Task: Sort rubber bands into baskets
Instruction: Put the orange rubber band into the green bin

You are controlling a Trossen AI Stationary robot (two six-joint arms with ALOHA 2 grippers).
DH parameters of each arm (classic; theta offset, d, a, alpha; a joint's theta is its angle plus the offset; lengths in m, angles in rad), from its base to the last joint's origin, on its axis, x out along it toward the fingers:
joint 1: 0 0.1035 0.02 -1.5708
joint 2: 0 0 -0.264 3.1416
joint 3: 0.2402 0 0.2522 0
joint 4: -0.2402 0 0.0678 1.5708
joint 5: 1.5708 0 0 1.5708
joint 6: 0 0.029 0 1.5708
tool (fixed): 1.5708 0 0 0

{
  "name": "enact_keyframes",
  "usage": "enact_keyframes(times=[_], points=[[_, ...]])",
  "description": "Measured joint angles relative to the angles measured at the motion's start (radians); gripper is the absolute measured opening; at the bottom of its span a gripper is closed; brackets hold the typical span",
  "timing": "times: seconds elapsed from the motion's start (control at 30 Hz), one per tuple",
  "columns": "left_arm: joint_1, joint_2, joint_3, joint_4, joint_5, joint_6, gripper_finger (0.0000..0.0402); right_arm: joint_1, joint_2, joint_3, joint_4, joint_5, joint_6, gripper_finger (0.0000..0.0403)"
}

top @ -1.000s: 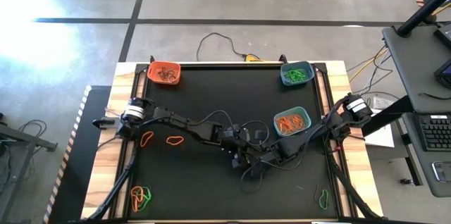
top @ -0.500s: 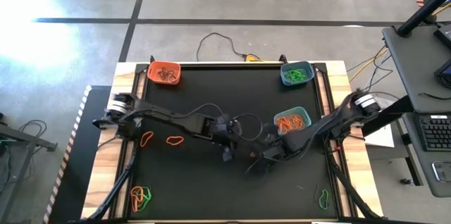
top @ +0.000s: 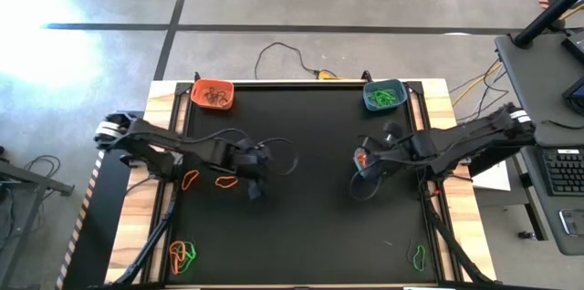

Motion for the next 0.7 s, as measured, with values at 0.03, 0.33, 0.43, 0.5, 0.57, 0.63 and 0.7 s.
enact_keyframes(times=[0.03, 0.33, 0.43, 0.5, 0.57, 0.63, 0.7], points=[[0.000, -0.028, -0.046, -0.003, 0.000, -0.042, 0.0082, -0.015, -0.017, -0.019, -0.005, -0.011, 0.014, 0.0009], [-0.024, -0.282, -0.342, 0.017, 0.028, -0.286, 0.0082, -0.138, -0.019, -0.212, 0.097, -0.111, 0.126, 0.0011], [-0.025, -0.346, -0.411, 0.011, 0.029, -0.329, 0.0082, -0.166, 0.003, -0.236, 0.094, -0.130, 0.151, 0.0023], [-0.025, -0.386, -0.448, 0.014, 0.033, -0.361, 0.0082, -0.180, 0.011, -0.243, 0.094, -0.162, 0.148, 0.0040], [-0.025, -0.415, -0.484, 0.013, 0.034, -0.408, 0.0084, -0.187, 0.016, -0.245, 0.094, -0.198, 0.143, 0.0064], [-0.025, -0.435, -0.513, 0.011, 0.035, -0.458, 0.0093, -0.188, 0.018, -0.242, 0.089, -0.227, 0.142, 0.0094], [-0.025, -0.445, -0.534, 0.013, 0.057, -0.483, 0.0110, -0.188, 0.017, -0.228, 0.075, -0.235, 0.142, 0.0124]])
